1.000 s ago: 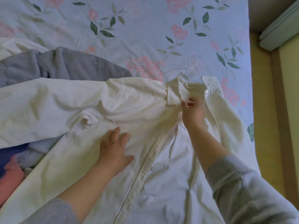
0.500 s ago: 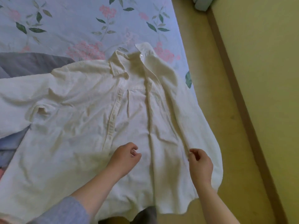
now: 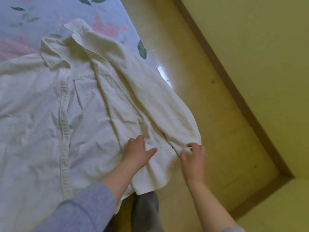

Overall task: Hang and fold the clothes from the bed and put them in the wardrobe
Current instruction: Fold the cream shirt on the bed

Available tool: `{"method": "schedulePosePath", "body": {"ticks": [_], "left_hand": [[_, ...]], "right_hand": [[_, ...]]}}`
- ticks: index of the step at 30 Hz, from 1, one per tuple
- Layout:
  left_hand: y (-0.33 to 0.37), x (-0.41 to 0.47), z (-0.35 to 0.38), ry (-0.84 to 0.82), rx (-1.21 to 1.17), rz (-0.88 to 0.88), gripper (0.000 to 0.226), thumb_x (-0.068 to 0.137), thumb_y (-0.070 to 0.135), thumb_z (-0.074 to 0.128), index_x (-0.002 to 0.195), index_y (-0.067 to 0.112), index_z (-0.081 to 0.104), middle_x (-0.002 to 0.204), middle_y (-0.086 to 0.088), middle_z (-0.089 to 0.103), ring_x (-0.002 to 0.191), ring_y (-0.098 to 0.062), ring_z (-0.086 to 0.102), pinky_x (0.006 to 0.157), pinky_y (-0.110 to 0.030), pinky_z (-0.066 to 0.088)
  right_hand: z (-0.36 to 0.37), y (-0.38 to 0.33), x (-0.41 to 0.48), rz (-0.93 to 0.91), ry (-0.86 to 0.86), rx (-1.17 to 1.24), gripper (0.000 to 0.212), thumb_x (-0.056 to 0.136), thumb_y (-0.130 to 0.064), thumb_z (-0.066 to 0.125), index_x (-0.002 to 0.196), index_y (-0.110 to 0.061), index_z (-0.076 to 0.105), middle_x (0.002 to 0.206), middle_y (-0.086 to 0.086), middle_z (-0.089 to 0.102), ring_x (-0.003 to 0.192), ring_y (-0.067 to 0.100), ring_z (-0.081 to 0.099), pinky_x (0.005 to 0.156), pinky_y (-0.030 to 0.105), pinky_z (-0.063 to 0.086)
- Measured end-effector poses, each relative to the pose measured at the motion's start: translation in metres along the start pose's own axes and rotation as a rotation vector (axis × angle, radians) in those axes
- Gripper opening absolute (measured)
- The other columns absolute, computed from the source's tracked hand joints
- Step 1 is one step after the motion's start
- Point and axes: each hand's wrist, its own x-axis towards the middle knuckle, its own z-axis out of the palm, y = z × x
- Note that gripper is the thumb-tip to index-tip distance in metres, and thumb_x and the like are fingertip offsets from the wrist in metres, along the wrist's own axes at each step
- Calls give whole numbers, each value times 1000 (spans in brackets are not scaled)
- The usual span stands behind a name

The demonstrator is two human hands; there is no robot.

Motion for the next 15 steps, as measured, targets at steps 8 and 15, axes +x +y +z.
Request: {"method": "schedulePosePath", "body": {"ticks": [8, 15], "left_hand": [[21, 22, 24, 109, -210, -87, 50, 84, 54, 64, 114, 14, 63, 114, -1, 61, 97, -17, 59, 77, -25, 42], [49, 25, 18, 7, -150, -123, 55, 73, 68, 65, 69, 15, 48, 65, 3, 47, 58, -16, 48, 51, -27, 34]], "right_hand": [[10, 27, -25, 128, -242, 265, 29, 83, -22, 66, 107, -25, 50, 97, -12, 56, 82, 10, 58, 64, 23, 48], [14, 20, -46, -163, -380, 454, 37, 79, -12, 68, 53, -13, 41, 55, -1, 42, 55, 11, 39, 55, 30, 32]]}}
